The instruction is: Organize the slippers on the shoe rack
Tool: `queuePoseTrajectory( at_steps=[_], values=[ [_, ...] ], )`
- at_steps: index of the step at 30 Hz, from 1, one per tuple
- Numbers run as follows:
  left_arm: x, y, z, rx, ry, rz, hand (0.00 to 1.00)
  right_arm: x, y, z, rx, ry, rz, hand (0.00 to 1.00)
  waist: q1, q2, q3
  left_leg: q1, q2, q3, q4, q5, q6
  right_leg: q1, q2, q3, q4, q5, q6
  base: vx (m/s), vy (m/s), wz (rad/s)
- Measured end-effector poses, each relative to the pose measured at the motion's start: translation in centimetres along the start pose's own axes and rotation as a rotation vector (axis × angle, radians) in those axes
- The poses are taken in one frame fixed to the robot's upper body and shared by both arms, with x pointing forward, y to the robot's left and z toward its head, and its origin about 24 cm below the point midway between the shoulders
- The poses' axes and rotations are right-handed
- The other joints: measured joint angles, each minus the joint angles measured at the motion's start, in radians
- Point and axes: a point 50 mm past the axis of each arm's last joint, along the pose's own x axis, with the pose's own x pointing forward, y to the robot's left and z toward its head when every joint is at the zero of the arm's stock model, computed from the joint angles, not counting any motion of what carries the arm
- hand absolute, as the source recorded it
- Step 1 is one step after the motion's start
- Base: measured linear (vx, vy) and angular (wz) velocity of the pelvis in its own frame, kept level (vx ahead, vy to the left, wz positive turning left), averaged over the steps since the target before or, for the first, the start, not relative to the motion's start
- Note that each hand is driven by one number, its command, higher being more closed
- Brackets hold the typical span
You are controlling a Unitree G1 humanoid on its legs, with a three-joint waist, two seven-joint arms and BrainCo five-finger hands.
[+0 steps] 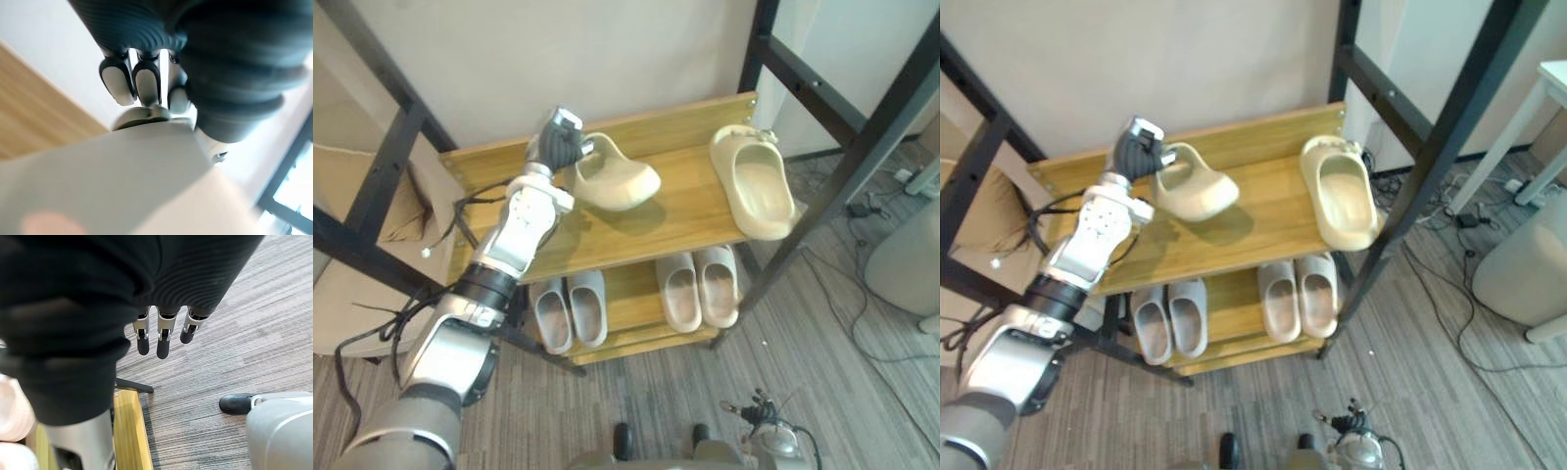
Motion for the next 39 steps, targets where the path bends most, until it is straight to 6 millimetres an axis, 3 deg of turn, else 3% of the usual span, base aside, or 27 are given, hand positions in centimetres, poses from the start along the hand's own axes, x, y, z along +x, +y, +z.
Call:
queuePoseTrajectory(
  at_steps=[6, 11, 12, 21, 28, 32, 39],
  values=[
    [-0.1, -0.8, 0.2, -0.049, 0.004, -0.009, 1.00, 0.1, -0.9, -0.1, 0.025, 0.009, -0.033, 0.00, -0.012, 0.010, 0.010, 0.015, 0.001, 0.001, 0.000, 0.000, 0.000, 0.036, 0.003, 0.006, -0.040, 0.021, -0.004, 0.02, -0.009, -0.07],
    [-1.5, -1.7, -1.5, -0.059, 0.059, -0.032, 1.00, 0.2, -1.5, -0.6, 0.010, 0.029, -0.044, 0.00, -0.012, 0.011, 0.014, 0.033, 0.005, -0.012, -0.001, -0.001, -0.001, 0.075, 0.004, -0.019, -0.071, 0.028, -0.005, -0.01, -0.012, 0.10],
    [-1.7, -1.8, -1.7, -0.064, 0.066, -0.031, 0.00, 0.2, -1.5, -0.6, 0.011, 0.029, -0.043, 0.00, -0.012, 0.011, 0.015, 0.033, 0.006, -0.014, -0.002, -0.001, -0.001, 0.075, 0.005, -0.026, -0.071, 0.029, -0.005, -0.05, -0.023, 0.21],
    [-2.5, -1.6, -2.2, -0.087, 0.084, 0.013, 0.00, 0.2, -1.3, -0.6, 0.006, 0.027, -0.037, 0.00, -0.004, 0.012, 0.017, 0.044, 0.018, -0.030, -0.004, -0.006, -0.008, 0.112, 0.015, -0.042, -0.102, 0.042, -0.011, -0.01, -0.007, 0.03],
    [-3.4, -1.8, 2.0, -0.255, -0.069, 0.118, 0.00, -0.1, -1.3, -1.3, 0.002, 0.046, -0.036, 0.00, 0.003, 0.013, 0.017, 0.049, 0.008, -0.056, -0.003, -0.006, -0.008, 0.105, 0.001, -0.063, -0.048, 0.000, -0.006, 0.01, -0.008, 0.11],
    [-3.7, -1.5, 3.5, -0.305, -0.124, 0.156, 0.00, -0.1, -1.0, -1.2, -0.012, 0.038, -0.024, 0.00, 0.030, 0.013, 0.017, 0.049, 0.009, -0.058, -0.003, -0.006, -0.009, 0.089, 0.000, -0.065, -0.012, -0.020, -0.009, 0.00, -0.005, 0.03],
    [-4.5, -1.3, 5.2, -0.368, -0.199, 0.182, 0.00, -0.1, -0.7, -1.3, -0.032, 0.036, -0.008, 0.00, 0.041, 0.013, 0.017, 0.049, 0.003, -0.079, -0.003, -0.006, -0.008, 0.076, -0.004, -0.076, 0.020, -0.040, -0.008, -0.01, -0.019, 0.07]
  ],
)
